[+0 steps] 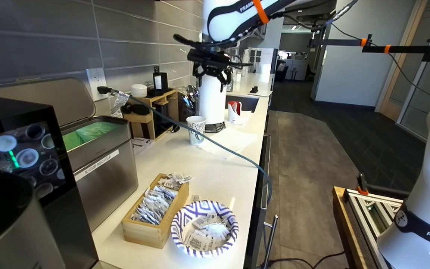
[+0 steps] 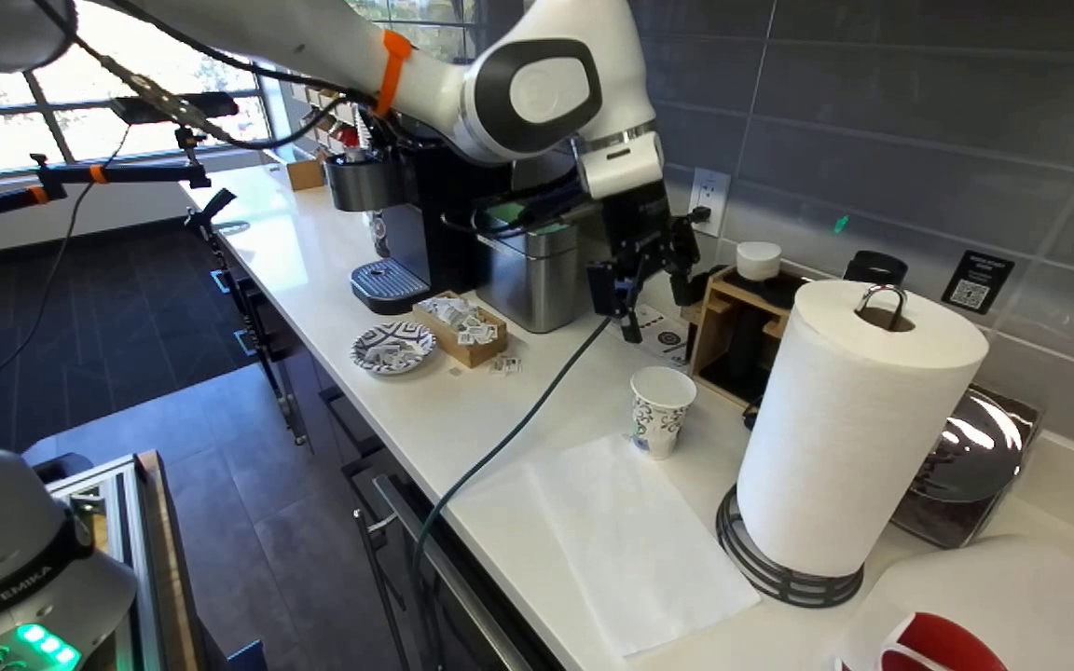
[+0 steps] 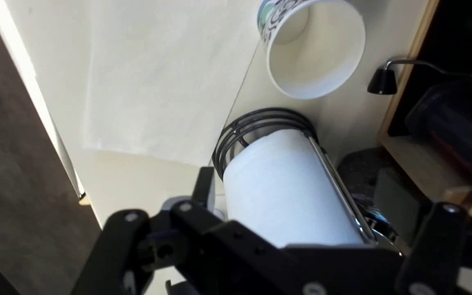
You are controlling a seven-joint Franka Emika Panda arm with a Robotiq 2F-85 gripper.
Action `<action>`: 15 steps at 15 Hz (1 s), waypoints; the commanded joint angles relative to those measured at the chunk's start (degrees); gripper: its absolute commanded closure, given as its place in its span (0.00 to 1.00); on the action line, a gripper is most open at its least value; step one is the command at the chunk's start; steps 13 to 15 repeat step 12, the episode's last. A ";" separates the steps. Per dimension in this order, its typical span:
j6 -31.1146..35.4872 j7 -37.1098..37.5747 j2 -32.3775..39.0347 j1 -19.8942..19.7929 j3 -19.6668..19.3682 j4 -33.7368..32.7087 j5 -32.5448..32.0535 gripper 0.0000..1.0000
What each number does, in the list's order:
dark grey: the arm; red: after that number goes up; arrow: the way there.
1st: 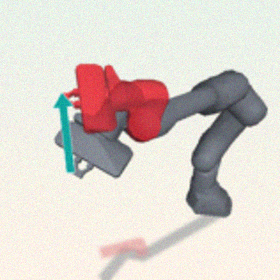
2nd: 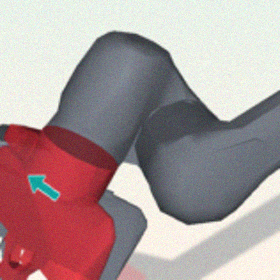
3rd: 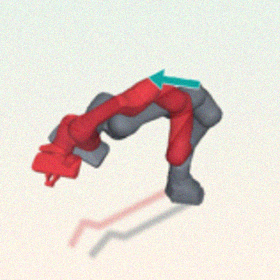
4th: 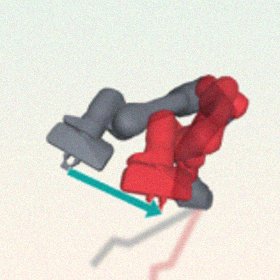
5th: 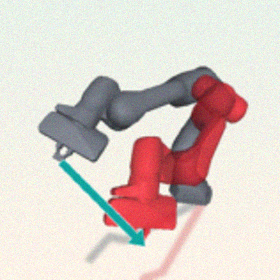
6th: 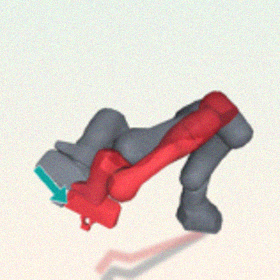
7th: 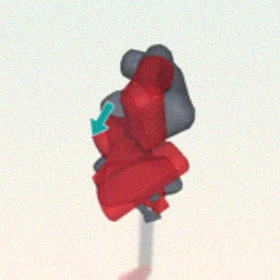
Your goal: Move the cup to the right
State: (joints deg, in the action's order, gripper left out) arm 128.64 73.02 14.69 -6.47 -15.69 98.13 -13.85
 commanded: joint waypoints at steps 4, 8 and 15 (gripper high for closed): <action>2.64 -24.79 -22.57 -3.30 1.62 19.21 5.45 0.00; -0.07 -37.48 -33.44 -3.21 2.19 27.98 13.73 0.00; -0.74 -38.70 -32.93 -5.13 4.17 26.87 15.00 0.00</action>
